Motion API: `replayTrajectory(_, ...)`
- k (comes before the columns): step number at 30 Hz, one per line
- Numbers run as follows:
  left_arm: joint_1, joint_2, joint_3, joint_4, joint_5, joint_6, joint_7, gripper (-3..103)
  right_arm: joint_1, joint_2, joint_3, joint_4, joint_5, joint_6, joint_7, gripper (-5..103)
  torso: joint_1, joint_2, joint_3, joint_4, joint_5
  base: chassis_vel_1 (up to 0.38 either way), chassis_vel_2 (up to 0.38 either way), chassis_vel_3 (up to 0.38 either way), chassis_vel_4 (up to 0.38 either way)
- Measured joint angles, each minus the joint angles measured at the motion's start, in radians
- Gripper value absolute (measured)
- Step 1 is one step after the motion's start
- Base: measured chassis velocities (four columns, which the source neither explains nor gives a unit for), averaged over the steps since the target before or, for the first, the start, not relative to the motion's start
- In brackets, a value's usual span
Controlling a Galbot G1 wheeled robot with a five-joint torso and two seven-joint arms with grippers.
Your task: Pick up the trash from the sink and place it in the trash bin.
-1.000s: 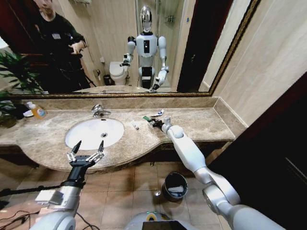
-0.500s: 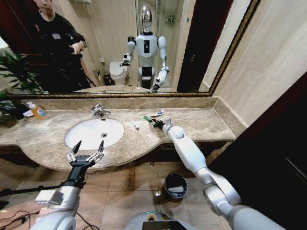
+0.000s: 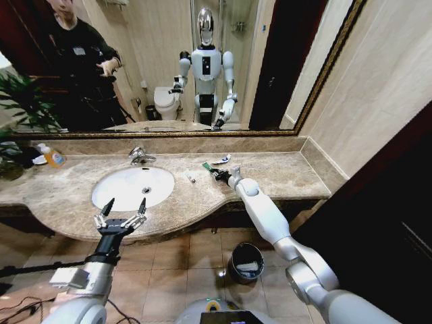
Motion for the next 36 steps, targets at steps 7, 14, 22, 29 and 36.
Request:
replayTrajectory(7, 0.000, 0.000, 0.000, 0.000, 0.000, 0.000, 0.000, 100, -0.038, -0.029, 0.000, 0.103, 0.078, -0.010, 0.044, 19, 0.000, 0.000, 0.000, 0.0000, 0.0000, 0.000, 0.000, 0.000, 0.000)
replayTrajectory(14, 0.000, 0.000, 0.000, 0.000, 0.000, 0.000, 0.000, 100, -0.120, -0.064, 0.038, 0.263, 0.155, -0.017, 0.110, 19, 0.000, 0.000, 0.000, 0.0000, 0.0001, 0.000, 0.000, 0.000, 0.000)
replayTrajectory(22, 0.000, 0.000, 0.000, 0.000, 0.000, 0.000, 0.000, 100, -0.292, -0.162, 0.113, 0.526, 0.229, -0.033, 0.168, 19, 0.000, 0.000, 0.000, 0.0000, -0.0001, 0.000, 0.000, 0.000, 0.000)
replayTrajectory(29, 0.000, 0.000, 0.000, 0.000, 0.000, 0.000, 0.000, 100, -0.493, -0.241, 0.208, 0.704, 0.266, -0.029, 0.171, 19, 0.000, 0.000, 0.000, -0.0002, 0.0004, 0.000, 0.000, 0.000, 0.000)
replayTrajectory(36, 0.000, 0.000, 0.000, 0.000, 0.000, 0.000, 0.000, 100, -0.694, -0.276, 0.321, 0.837, 0.261, 0.015, 0.153, 19, 0.000, 0.000, 0.000, 0.0000, 0.0003, 0.000, 0.000, 0.000, 0.000)
